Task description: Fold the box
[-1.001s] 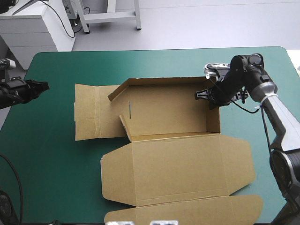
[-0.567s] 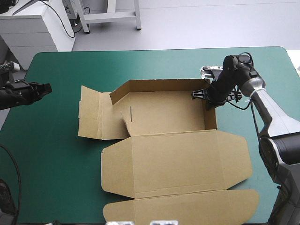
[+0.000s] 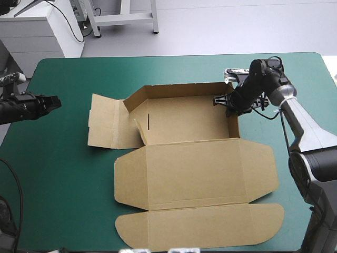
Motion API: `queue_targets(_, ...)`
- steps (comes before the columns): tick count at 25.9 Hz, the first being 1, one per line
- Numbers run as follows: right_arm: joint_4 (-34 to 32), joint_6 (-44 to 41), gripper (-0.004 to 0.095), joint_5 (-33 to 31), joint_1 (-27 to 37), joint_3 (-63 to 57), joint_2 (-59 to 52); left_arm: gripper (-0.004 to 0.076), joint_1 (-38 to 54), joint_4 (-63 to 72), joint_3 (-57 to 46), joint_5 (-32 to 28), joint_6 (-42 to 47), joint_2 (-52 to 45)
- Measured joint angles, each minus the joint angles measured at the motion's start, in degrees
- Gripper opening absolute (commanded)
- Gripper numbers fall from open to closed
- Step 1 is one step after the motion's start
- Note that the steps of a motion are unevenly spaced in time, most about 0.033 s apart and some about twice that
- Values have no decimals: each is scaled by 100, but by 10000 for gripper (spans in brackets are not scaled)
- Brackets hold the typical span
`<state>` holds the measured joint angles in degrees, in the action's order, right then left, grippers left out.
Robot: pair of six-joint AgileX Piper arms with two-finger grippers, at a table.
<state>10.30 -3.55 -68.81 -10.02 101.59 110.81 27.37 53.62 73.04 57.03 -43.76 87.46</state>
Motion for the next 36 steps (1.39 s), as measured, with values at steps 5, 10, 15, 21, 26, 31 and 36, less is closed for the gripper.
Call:
queue_targets(5,21,-5,671,192,0,217,60,-8,0,0,0,55,0,27)
queue_targets(10,-81,-20,671,-137,0,882,14,-8,0,0,0,80,0,45)
queue_targets(15,-69,-150,671,-199,0,670,-384,-8,0,0,0,80,-65,70)
queue_targets(21,-69,-169,670,-220,0,-51,-581,-8,0,0,0,95,-79,70)
queue_targets(26,-69,-143,670,-177,0,-564,-574,-8,0,0,0,105,-79,70)
queue_targets(31,-34,-90,640,-122,0,-712,-502,-8,0,0,0,105,-79,73)
queue_targets(36,73,-72,490,-86,0,-725,-370,-8,0,0,0,105,-79,95)
